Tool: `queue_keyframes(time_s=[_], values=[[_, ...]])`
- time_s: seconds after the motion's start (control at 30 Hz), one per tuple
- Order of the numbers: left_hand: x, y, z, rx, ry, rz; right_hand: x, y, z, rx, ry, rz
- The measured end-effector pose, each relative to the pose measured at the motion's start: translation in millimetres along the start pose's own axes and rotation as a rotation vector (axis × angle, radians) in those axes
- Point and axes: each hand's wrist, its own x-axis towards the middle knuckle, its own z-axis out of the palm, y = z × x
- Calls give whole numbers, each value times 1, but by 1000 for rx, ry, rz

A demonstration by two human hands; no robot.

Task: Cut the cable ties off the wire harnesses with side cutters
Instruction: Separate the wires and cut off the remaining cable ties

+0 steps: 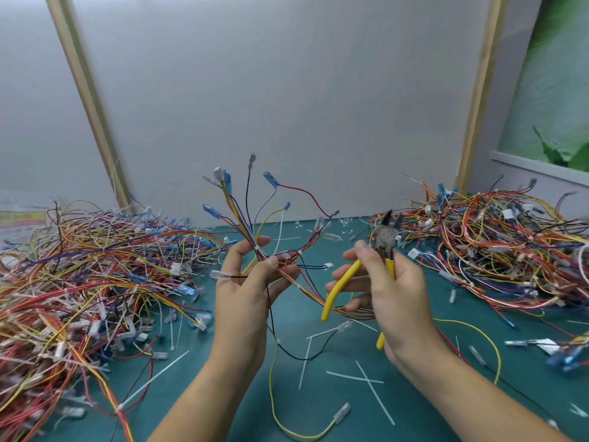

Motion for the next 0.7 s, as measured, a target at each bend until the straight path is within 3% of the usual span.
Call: queue_keyframes(time_s=[0.3, 0.7], values=[[9, 11, -5, -342, 11, -260, 15, -22, -13, 118, 124, -100], [15, 10, -10, -289, -43, -241, 30, -25, -28, -51, 35, -13]])
